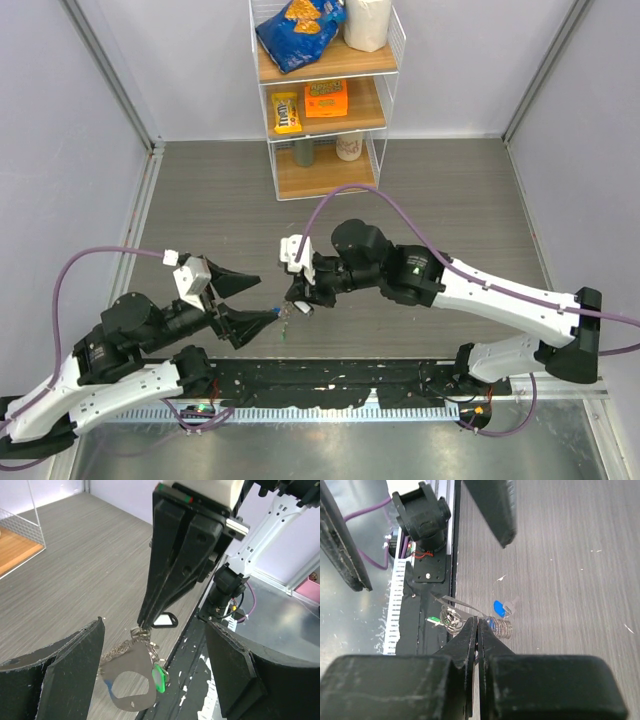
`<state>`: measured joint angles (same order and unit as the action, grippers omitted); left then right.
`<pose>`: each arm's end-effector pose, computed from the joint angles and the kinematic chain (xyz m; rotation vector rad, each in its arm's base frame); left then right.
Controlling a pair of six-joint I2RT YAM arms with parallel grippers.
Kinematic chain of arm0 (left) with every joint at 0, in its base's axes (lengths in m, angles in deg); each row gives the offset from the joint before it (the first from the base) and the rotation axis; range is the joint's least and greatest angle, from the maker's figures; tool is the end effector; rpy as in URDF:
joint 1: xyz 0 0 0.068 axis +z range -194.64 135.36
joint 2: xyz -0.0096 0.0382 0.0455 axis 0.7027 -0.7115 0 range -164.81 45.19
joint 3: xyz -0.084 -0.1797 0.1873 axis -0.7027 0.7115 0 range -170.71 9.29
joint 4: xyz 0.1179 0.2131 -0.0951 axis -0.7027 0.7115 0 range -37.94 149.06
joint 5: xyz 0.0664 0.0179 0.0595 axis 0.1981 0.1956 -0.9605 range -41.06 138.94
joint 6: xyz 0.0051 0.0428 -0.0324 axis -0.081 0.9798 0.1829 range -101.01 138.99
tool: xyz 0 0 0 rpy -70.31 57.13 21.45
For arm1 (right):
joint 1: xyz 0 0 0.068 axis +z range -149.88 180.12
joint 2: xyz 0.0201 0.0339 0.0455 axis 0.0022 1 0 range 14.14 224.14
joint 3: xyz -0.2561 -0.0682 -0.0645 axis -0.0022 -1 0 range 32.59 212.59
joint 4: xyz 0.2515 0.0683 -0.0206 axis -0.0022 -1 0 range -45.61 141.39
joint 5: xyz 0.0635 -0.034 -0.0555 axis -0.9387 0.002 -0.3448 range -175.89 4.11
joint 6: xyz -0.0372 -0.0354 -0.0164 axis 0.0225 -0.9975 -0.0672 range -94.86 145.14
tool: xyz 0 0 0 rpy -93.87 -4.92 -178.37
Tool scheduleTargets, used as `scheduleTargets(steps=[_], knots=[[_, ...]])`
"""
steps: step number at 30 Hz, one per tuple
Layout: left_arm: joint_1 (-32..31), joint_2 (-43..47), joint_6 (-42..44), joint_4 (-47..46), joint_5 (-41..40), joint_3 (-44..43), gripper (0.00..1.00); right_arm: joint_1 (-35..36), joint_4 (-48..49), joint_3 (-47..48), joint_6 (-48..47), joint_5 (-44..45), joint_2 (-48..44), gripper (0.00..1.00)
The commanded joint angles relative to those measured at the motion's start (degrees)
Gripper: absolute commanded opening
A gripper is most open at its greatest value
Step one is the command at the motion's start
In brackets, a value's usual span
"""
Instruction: Put the keys on the keyring
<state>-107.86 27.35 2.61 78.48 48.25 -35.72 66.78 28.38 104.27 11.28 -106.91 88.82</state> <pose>0.0314 -0.0613 0.3611 0.6517 1.5300 -1.0709 0.1048 0.2754 0.3682 -1.5513 1.4530 0.9373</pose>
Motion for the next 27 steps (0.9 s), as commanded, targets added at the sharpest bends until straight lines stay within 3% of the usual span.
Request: scheduleTargets(steps=[1,11,18,27], knots=[[0.03,-1.13,-0.58,-4.0,3.67,-3.94,0.88,0.41,-1.77,5.66,4.46,4.49,-2.96,0.05],[0.11,-2.72,-7.08,-9.0,6.31,-2.8,0.88,0.41,-4.77,11.63,12.36,10.81,-1.81,0.06],[0.03,-6.67,-13.41,-17.88,13.69,-1.04,0.86,0.41,-6.08,14.27,17.2,17.67,-0.93,0.05],[0.11,-9.75,-14.21,-20.79,12.56,2.21,0.83,0.41,-7.76,17.26,21.69,20.84,0.12,0.06]])
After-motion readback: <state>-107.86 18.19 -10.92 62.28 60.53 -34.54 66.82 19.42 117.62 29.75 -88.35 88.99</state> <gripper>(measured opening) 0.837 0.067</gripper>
